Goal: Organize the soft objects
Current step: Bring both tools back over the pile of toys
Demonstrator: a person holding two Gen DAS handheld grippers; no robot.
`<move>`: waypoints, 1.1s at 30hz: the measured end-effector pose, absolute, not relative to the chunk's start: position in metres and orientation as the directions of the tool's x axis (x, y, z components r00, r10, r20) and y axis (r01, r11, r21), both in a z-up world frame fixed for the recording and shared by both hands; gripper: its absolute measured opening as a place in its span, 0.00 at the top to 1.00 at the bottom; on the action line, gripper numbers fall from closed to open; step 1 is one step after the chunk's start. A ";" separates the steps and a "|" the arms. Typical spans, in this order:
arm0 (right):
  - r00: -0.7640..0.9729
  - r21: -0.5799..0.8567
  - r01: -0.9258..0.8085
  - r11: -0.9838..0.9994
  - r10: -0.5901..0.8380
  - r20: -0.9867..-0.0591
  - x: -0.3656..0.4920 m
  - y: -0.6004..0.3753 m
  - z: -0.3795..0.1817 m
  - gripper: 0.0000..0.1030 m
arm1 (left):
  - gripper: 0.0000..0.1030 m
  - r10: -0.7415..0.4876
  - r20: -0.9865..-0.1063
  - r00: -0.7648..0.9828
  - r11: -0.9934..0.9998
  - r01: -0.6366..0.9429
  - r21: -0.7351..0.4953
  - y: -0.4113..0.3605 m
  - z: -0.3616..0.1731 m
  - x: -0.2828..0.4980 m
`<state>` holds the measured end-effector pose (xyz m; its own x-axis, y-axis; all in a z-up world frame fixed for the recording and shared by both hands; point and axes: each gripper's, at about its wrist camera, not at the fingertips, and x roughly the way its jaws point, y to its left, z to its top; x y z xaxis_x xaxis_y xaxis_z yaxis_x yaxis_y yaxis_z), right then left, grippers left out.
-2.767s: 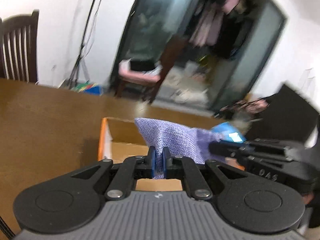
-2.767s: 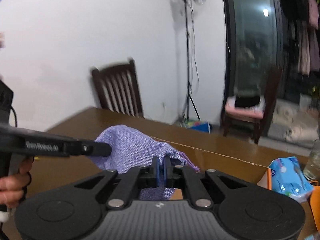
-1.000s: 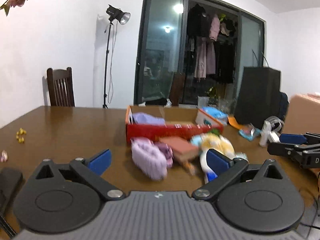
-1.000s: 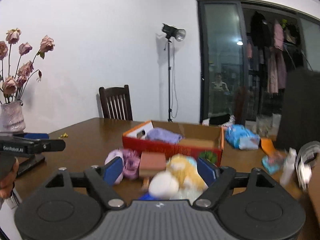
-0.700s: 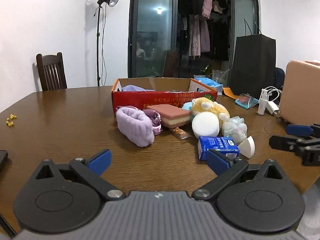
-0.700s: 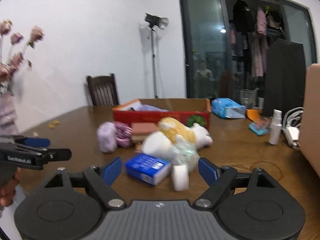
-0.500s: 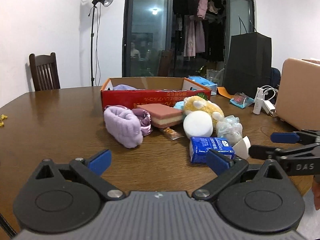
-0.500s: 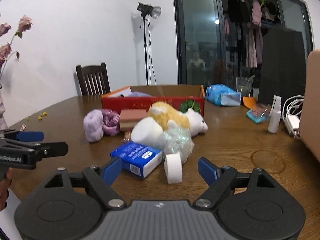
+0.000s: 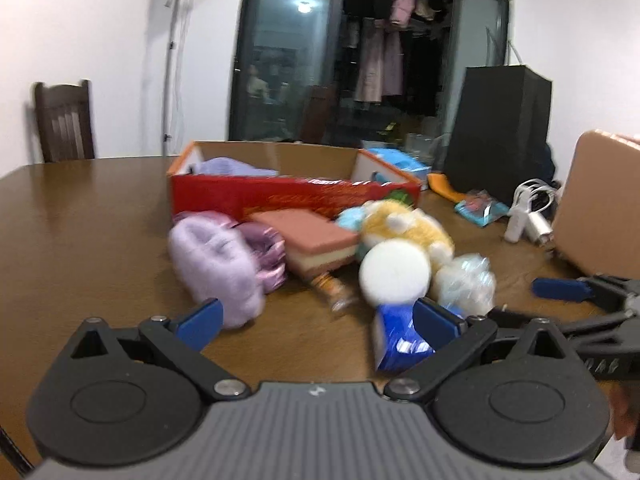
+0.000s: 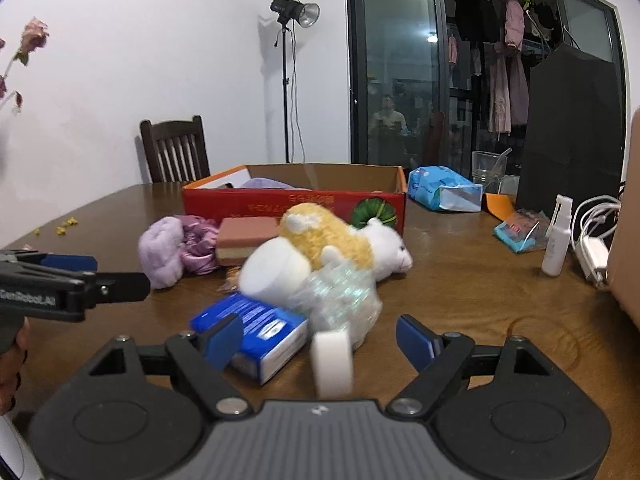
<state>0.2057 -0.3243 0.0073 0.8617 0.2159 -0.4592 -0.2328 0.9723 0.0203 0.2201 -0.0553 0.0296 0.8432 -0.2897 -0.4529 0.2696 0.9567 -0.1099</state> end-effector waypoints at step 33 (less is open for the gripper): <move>0.813 0.362 -0.219 0.906 0.375 -0.446 0.275 -0.375 -0.007 0.34 | 0.05 -0.426 -0.532 0.732 0.901 0.398 -0.175 -0.108 0.013 0.305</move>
